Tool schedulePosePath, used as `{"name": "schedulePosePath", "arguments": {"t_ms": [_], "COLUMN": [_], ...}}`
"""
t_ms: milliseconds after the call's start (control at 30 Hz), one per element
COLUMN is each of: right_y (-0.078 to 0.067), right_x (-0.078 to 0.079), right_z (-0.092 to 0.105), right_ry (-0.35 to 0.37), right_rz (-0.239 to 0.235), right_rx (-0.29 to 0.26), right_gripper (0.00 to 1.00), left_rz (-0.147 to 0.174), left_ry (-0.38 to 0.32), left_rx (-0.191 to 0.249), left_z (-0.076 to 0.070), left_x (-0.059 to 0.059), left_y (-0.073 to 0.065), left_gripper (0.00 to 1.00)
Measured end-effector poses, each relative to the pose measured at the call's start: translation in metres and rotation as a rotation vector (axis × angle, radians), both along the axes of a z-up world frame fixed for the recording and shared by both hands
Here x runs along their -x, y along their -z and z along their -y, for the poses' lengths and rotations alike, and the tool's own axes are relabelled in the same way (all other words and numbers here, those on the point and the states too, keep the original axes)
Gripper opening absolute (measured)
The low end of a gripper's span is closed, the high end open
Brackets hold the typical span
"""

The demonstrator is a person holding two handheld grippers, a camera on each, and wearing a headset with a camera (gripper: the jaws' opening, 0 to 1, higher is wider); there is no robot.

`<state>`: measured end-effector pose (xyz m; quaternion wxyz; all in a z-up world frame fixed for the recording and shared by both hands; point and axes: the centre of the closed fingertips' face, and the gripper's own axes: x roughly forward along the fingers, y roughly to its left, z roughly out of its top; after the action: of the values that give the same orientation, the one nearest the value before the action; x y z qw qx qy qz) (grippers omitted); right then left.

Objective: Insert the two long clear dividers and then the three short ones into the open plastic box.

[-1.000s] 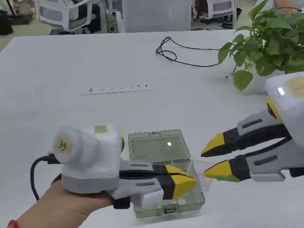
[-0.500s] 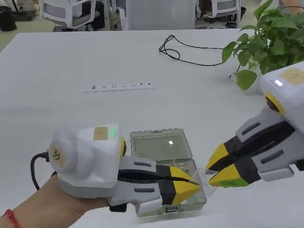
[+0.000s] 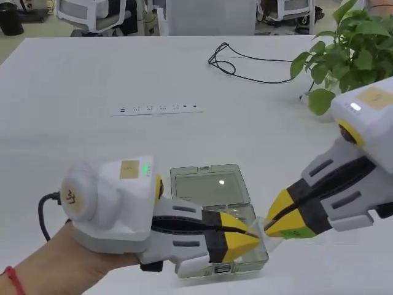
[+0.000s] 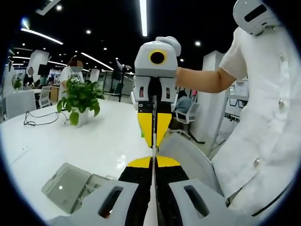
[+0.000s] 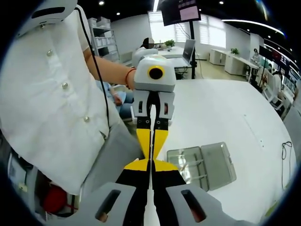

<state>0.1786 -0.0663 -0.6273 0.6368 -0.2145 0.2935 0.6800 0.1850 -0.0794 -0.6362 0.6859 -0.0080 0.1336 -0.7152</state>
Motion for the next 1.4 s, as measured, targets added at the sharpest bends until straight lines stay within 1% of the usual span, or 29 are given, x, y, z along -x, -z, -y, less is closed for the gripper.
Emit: {"name": "schedulePosePath", "arguments": {"t_ms": [100, 167, 300, 400, 433, 467, 500, 567, 700, 767, 867, 900, 967, 1033, 1067, 1133, 1167, 1200, 1333, 1367, 1400], "right_y": [0.0, 0.0, 0.001, 0.001, 0.001, 0.0, -0.001, -0.003, 0.0, 0.003, 0.007, 0.009, 0.011, 0.013, 0.015, 0.02, 0.022, 0.029, 0.034, 0.036, 0.038], "right_x": [0.0, 0.0, 0.002, 0.001, 0.0, -0.003, -0.005, -0.009, -0.017, -0.023, -0.03, -0.034, -0.038, -0.042, -0.044, -0.049, -0.051, -0.055, -0.061, -0.064, -0.067], "right_z": [-0.002, -0.002, -0.004, -0.004, -0.004, -0.003, -0.002, -0.002, 0.0, -0.001, -0.001, -0.001, -0.003, -0.006, -0.008, -0.011, -0.012, -0.014, -0.022, -0.025, -0.026], "right_ry": [-0.002, -0.004, -0.009, -0.011, -0.009, -0.004, 0.002, 0.011, 0.029, 0.041, 0.049, 0.052, 0.056, 0.061, 0.065, 0.073, 0.076, 0.079, 0.081, 0.084, 0.086], "right_rz": [0.001, 0.002, 0.0, 0.004, 0.005, 0.006, 0.008, 0.01, 0.021, 0.024, 0.031, 0.038, 0.041, 0.047, 0.052, 0.064, 0.071, 0.081, 0.095, 0.098, 0.1], "right_rx": [-0.002, -0.003, -0.001, -0.001, -0.003, -0.006, -0.012, -0.019, -0.015, -0.013, -0.003, 0.003, 0.006, 0.01, 0.015, 0.026, 0.032, 0.039, 0.044, 0.043, 0.042], "right_gripper": [0.02, 0.02, 0.02, 0.02, 0.02, 0.02, 0.02, 0.02, 0.02, 0.02, 0.02, 0.02, 0.02, 0.02, 0.02, 0.02, 0.02, 0.02, 0.02, 0.02, 0.02], "left_rz": [-0.005, -0.001, -0.011, -0.03, -0.027, -0.024, -0.035, -0.042, -0.036, -0.035, -0.025, -0.026, -0.017, -0.023, -0.021, 0.003, -0.002, -0.01, -0.015, -0.012, -0.008], "left_ry": [-0.003, -0.007, -0.019, -0.04, -0.046, -0.052, -0.06, -0.076, -0.111, -0.138, -0.165, -0.177, -0.193, -0.206, -0.224, -0.273, -0.28, -0.294, -0.322, -0.335, -0.343], "left_rx": [-0.001, -0.003, -0.002, -0.007, -0.006, -0.003, -0.001, -0.006, -0.016, -0.022, -0.037, -0.048, -0.063, -0.074, -0.084, -0.106, -0.11, -0.113, -0.137, -0.163, -0.178], "left_z": [-0.001, -0.002, -0.004, -0.006, -0.007, -0.008, -0.01, -0.014, -0.025, -0.034, -0.042, -0.047, -0.053, -0.058, -0.062, -0.069, -0.071, -0.075, -0.084, -0.088, -0.091], "left_x": [0.0, -0.001, -0.001, -0.004, -0.005, -0.007, -0.008, -0.011, -0.019, -0.025, -0.031, -0.033, -0.035, -0.036, -0.038, -0.044, -0.045, -0.046, -0.046, -0.047, -0.048], "left_y": [0.0, 0.0, 0.001, 0.001, 0.001, 0.001, 0.0, 0.001, 0.002, 0.003, 0.006, 0.008, 0.011, 0.013, 0.016, 0.022, 0.024, 0.027, 0.036, 0.042, 0.046], "left_gripper": [0.0, 0.0, 0.0, 0.05, 0.07, 0.07, 0.08, 0.11, 0.14, 0.16, 0.22, 0.24, 0.27, 0.29, 0.34, 0.46, 0.54, 0.57, 0.62, 0.64, 0.67]}}
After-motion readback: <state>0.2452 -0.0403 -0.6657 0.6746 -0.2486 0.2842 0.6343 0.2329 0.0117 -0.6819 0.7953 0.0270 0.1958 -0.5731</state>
